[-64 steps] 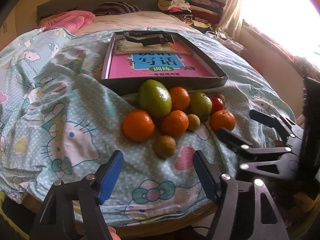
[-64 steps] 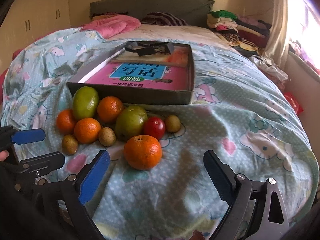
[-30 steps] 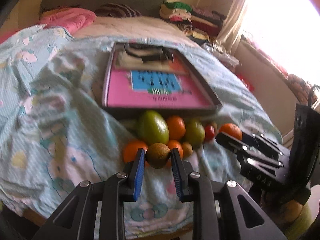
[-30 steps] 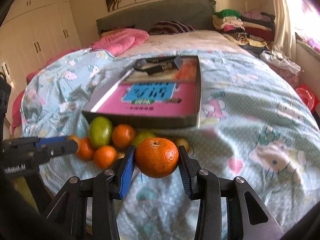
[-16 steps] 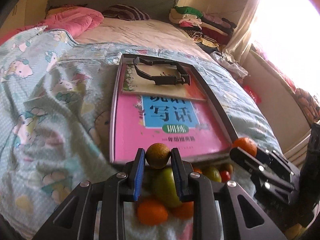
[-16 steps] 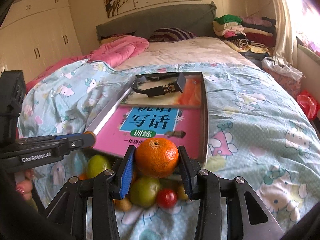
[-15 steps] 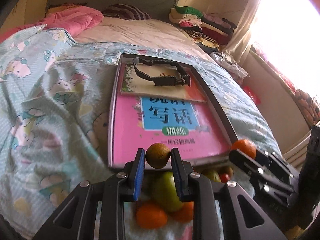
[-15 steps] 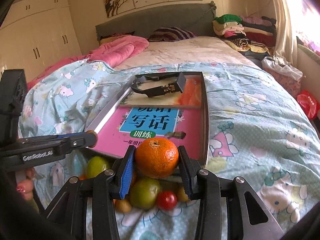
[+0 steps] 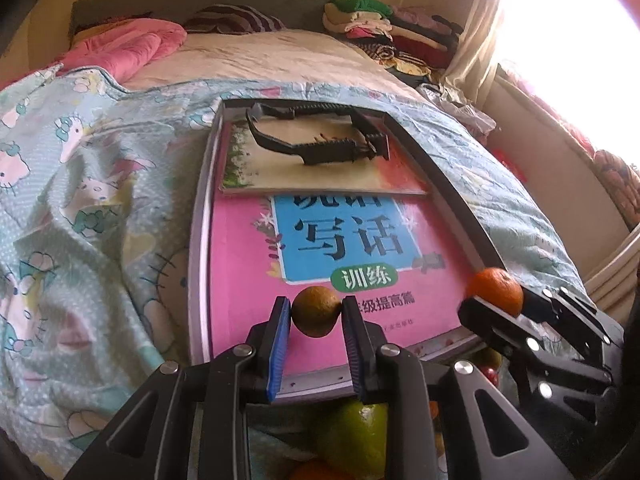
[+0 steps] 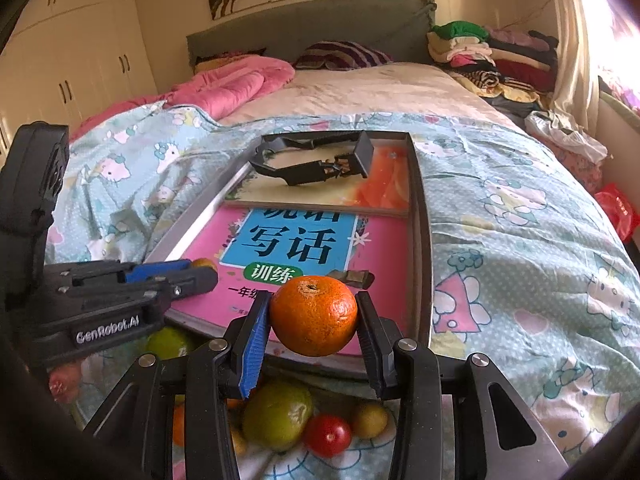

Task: Organize fruits
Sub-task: 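Carry both fruits onto the pink book in the tray and open both tools, then withdraw both open tools from the tray back toward the fruit pile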

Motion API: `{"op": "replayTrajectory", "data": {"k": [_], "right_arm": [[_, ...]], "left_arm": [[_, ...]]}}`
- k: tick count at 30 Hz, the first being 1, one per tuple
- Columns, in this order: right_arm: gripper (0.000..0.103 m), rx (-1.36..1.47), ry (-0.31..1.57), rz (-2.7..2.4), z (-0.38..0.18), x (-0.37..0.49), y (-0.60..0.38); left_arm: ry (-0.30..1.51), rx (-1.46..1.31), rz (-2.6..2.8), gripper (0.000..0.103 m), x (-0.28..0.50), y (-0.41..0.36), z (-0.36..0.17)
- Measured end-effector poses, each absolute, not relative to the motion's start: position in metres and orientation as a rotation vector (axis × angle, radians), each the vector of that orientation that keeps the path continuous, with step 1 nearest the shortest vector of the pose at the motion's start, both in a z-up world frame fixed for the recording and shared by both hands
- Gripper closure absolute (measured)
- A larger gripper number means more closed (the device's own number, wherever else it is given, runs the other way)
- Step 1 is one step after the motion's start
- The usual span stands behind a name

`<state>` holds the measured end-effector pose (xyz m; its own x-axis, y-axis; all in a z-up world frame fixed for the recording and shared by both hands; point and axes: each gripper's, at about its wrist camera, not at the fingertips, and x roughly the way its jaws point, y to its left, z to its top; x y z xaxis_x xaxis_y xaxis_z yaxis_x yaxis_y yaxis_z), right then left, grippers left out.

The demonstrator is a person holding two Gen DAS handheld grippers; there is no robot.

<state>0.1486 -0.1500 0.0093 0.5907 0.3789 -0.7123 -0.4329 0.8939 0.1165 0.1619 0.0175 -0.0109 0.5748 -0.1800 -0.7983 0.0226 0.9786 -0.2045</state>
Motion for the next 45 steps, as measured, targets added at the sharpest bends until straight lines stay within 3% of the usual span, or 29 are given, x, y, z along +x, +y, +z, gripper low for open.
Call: {"op": "replayTrajectory", "data": {"k": [24, 32, 45], "right_arm": [[0.059, -0.132, 0.88, 0.46, -0.015, 0.174, -0.136], [0.048, -0.107, 0.819, 0.477, -0.003, 0.163, -0.139], [0.037, -0.097, 0.728, 0.449, 0.019, 0.132, -0.147]], "left_arm": [[0.945, -0.129, -0.103, 0.076, 0.162, 0.013, -0.013], [0.945, -0.127, -0.107, 0.076, 0.159, 0.013, -0.012], [0.898, -0.14, -0.104, 0.052, 0.143, 0.015, 0.005]]}}
